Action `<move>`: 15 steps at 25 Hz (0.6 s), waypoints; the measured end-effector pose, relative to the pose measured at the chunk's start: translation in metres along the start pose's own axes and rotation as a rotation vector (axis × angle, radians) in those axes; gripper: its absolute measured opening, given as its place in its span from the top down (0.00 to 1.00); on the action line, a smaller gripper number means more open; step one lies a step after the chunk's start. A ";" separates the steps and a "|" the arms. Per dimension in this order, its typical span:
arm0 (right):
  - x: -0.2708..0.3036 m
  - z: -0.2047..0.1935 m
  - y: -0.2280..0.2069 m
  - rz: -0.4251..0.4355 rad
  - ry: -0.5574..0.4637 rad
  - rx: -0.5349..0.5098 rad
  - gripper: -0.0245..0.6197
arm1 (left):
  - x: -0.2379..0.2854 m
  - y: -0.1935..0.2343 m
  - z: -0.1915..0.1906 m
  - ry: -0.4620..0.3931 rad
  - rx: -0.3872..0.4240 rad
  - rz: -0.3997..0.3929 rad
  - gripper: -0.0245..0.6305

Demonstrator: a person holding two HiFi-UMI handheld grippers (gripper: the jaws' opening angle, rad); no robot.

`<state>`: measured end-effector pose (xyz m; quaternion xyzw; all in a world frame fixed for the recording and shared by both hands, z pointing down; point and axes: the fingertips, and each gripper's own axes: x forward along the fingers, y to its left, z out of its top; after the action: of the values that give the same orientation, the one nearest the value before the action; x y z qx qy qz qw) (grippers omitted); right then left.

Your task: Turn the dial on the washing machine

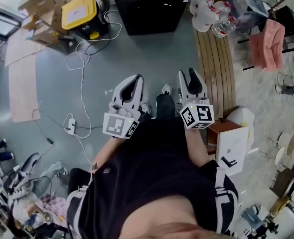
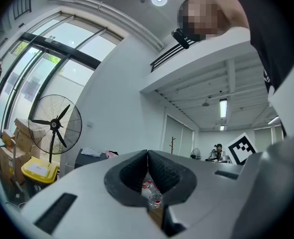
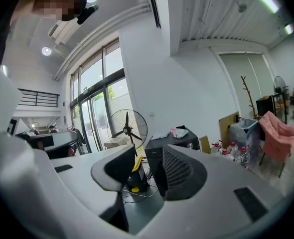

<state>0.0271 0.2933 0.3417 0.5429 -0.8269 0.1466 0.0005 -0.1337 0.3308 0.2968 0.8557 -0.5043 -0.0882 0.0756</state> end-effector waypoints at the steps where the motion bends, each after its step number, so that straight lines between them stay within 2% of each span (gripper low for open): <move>1: 0.011 -0.001 -0.005 0.002 0.003 0.005 0.69 | 0.009 0.006 -0.002 0.004 -0.003 0.002 0.93; 7: 0.102 0.007 -0.069 0.018 -0.001 0.018 0.69 | 0.098 0.036 -0.023 0.021 -0.004 0.014 0.93; 15: 0.262 0.053 -0.196 0.056 0.025 -0.004 0.68 | 0.286 0.072 -0.018 0.002 0.023 0.041 0.93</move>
<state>0.1044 -0.0267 0.3804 0.5179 -0.8418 0.1519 0.0078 -0.0548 0.0460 0.3084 0.8460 -0.5227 -0.0801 0.0679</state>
